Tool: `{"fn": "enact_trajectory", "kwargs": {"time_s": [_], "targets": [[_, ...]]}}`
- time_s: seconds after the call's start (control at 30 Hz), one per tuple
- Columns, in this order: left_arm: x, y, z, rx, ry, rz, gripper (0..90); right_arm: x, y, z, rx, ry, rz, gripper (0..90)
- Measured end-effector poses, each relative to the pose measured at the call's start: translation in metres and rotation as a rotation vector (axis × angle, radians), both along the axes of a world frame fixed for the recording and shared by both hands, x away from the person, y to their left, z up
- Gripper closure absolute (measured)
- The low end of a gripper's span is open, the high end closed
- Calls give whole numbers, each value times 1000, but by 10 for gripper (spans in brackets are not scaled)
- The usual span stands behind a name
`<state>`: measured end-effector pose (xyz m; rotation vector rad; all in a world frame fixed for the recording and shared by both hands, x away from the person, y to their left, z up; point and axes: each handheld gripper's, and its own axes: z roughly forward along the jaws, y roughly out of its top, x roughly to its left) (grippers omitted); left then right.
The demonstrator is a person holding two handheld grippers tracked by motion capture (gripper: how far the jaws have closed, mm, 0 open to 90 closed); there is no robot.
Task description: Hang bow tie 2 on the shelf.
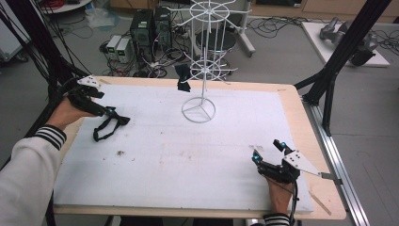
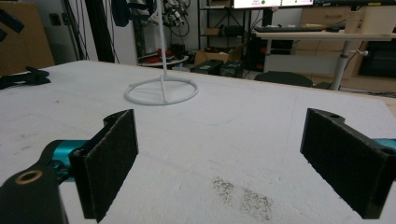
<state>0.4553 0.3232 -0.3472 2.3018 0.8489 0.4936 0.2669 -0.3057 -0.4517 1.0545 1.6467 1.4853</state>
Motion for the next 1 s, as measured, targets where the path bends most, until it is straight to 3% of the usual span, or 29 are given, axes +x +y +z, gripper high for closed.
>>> {"fn": "enact_trajectory", "kwargs": {"time_s": [0.2,0.3,0.33,0.6,0.7,1.0], "targets": [[8,-5,0,38,23,-16,173,0,0,0,-3,-1,-2,106],[13,-8,1,82,33,-39,174,0,1,0,-1,0,-2,106],[14,-10,1,73,33,-36,174,0,0,0,-2,1,-2,106],[24,-15,4,132,51,-81,174,0,1,0,-8,2,-5,106],[27,-16,1,140,61,-97,176,0,1,0,-7,2,-6,106],[33,-19,-13,230,109,-171,197,1,2,0,-17,5,-5,106]]}}
